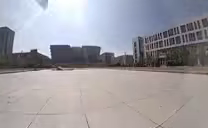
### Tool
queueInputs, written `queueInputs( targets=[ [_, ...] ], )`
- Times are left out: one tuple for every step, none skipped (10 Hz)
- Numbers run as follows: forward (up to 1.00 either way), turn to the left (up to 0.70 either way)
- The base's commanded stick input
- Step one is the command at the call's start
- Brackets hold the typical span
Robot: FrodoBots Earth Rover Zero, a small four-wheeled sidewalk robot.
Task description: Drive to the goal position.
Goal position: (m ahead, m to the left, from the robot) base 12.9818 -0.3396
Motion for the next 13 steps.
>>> queueInputs(
  targets=[
    [0.7, 0.02],
    [0.7, 0.02],
    [0.7, 0.02],
    [0.7, 0.02],
    [0.7, 0.02],
    [0.7, 0.02],
    [0.7, 0.02],
    [0.7, 0.02],
    [0.7, 0.02],
    [0.7, 0.02],
    [0.7, 0.02],
    [0.7, 0.02],
    [0.7, 0.02]
  ],
)
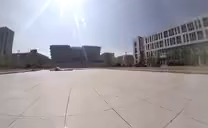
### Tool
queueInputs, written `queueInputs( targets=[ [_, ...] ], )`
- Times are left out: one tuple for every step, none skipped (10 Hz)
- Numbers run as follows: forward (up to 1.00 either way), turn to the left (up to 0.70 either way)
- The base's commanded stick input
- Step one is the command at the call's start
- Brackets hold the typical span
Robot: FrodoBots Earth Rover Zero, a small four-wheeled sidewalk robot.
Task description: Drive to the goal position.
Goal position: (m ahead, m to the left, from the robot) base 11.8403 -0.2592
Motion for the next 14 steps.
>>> queueInputs(
  targets=[
    [0.7, 0.02],
    [0.7, 0.02],
    [0.7, 0.02],
    [0.7, 0.02],
    [0.7, 0.02],
    [0.7, 0.02],
    [0.7, 0.02],
    [0.7, 0.02],
    [0.7, 0.02],
    [0.7, 0.02],
    [0.7, 0.02],
    [0.7, 0.02],
    [0.7, 0.02],
    [0.7, 0.02]
  ],
)
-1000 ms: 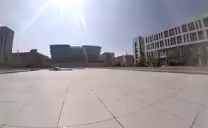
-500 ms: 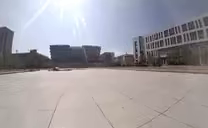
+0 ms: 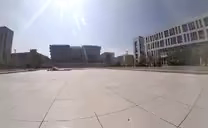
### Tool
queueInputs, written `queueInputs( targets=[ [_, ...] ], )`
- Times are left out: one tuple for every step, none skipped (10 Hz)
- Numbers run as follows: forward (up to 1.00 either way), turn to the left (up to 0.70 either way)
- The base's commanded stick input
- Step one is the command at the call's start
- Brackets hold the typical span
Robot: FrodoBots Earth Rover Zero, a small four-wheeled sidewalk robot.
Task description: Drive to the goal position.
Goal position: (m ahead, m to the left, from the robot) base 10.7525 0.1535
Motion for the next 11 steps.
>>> queueInputs(
  targets=[
    [0.7, 0.02],
    [0.7, 0.02],
    [0.7, 0.02],
    [0.7, 0.02],
    [0.7, 0.02],
    [0.7, 0.02],
    [0.7, 0.02],
    [0.7, 0.02],
    [0.7, 0.02],
    [0.7, 0.02],
    [0.7, 0.02]
  ],
)
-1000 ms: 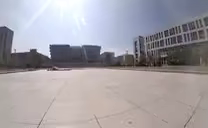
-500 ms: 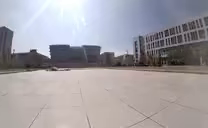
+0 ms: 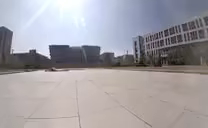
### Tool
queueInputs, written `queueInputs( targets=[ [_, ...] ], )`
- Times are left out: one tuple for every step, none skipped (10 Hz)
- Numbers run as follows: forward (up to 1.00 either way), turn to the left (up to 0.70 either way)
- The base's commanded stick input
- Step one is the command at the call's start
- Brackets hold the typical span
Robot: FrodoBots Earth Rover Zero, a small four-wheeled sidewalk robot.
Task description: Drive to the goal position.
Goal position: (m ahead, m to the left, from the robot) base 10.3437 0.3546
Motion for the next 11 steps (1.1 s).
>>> queueInputs(
  targets=[
    [0.7, 0.02],
    [0.7, 0.02],
    [0.7, 0.02],
    [0.7, 0.02],
    [0.7, 0.02],
    [0.7, 0.02],
    [0.7, 0.02],
    [0.7, 0.02],
    [0.7, 0.02],
    [0.7, 0.02],
    [0.7, 0.02]
  ],
)
